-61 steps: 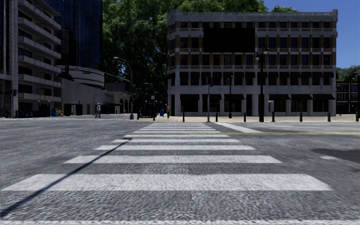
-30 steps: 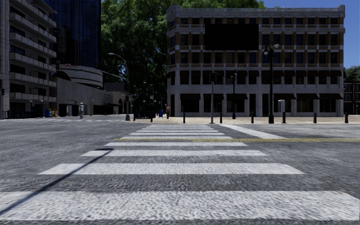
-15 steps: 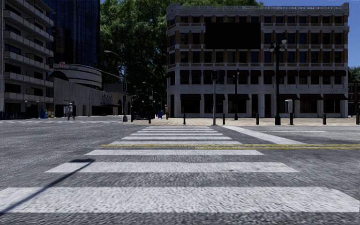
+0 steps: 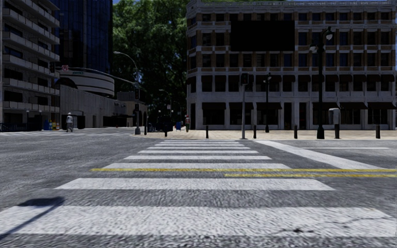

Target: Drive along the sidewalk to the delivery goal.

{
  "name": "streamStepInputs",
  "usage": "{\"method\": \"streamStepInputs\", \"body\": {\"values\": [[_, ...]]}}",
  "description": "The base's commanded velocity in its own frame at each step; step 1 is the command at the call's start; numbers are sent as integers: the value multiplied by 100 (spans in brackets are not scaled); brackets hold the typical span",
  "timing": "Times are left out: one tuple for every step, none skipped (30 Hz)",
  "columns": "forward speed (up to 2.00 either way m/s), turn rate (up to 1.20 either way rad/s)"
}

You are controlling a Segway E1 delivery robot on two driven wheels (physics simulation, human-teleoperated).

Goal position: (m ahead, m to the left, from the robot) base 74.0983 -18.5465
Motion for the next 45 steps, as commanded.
{"method": "streamStepInputs", "body": {"values": [[200, 30], [200, 31], [200, 31], [200, 31], [200, 31], [200, 24], [200, 0], [200, 0], [200, 0], [200, 0], [200, 0], [200, 0], [200, 0], [200, 0], [200, 0], [200, 0], [200, 0], [200, 0], [200, 0], [200, 0], [200, 0], [200, 0], [200, 0], [200, 0], [200, 0], [200, 0], [200, 0], [200, 4], [200, 11], [200, 13], [200, 13], [200, 17], [200, 19], [200, 19], [200, 19], [200, 19], [200, 19], [200, 20], [200, 20], [200, 20], [200, 20], [200, 20], [200, 20], [200, 20], [200, 20]]}}
